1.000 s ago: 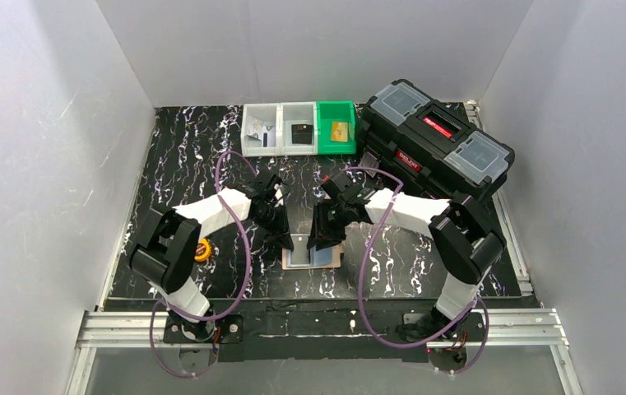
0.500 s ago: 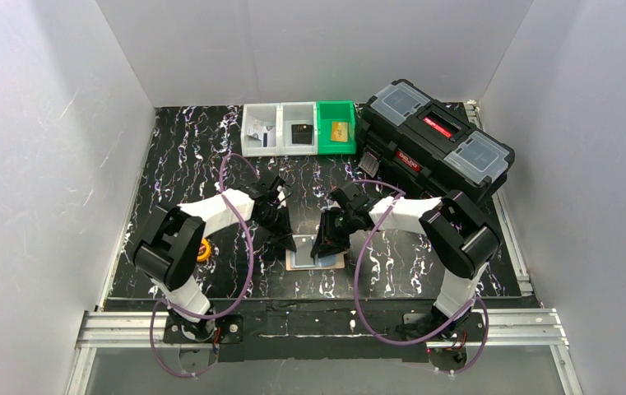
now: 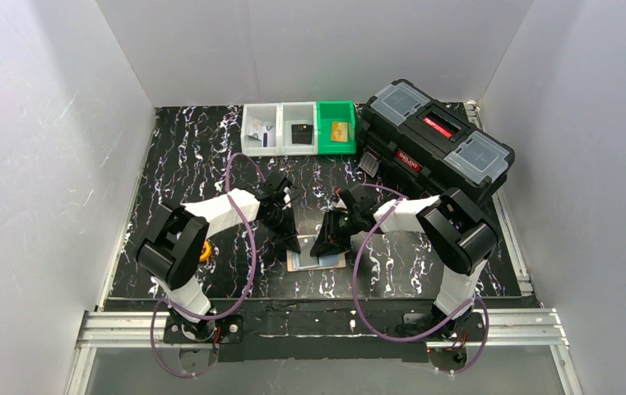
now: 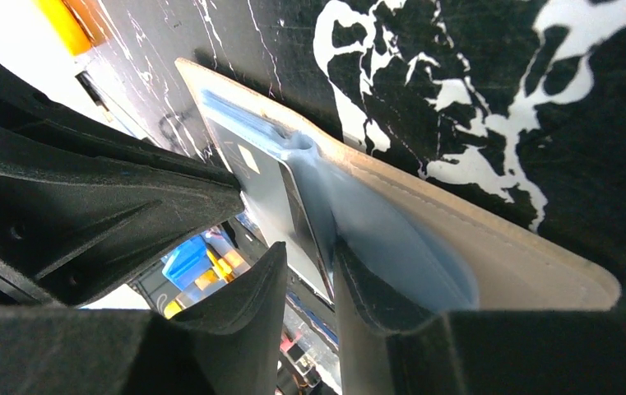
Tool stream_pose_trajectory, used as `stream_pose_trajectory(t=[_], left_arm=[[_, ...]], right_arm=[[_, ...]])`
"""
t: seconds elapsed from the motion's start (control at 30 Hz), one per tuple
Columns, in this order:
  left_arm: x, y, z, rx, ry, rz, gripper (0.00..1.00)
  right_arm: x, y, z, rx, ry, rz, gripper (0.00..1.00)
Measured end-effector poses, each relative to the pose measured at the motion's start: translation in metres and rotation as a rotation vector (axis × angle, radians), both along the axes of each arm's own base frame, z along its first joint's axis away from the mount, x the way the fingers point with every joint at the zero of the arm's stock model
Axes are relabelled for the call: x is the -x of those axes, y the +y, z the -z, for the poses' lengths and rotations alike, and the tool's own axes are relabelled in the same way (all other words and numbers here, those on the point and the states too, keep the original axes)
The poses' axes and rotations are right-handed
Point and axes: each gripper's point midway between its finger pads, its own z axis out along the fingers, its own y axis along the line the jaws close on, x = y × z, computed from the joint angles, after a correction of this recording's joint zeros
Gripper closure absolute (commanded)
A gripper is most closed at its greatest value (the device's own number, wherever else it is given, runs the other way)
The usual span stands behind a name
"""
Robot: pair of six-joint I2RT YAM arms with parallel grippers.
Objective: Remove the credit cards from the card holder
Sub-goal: Remove the credit card from the card holder.
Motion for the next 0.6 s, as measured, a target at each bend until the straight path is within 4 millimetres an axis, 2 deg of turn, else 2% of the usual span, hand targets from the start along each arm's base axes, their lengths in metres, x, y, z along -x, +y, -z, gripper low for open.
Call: stream_pose_trajectory(t=[0.27,0.6], left_arm=[[-0.0004,0.0018,0.0018,-0.028,0.022,-0.028,1.0],[0.0005,-0.0018,0.0023,-0.024,0.036,-0.039,1.0]], right_arm=[[-0.0006,-0.0038,0.0018,-0.047,0.004,0.016,0.65],[-0.0028,-0.0101,0.0002,-0.121,0.011,0.055,0.68]])
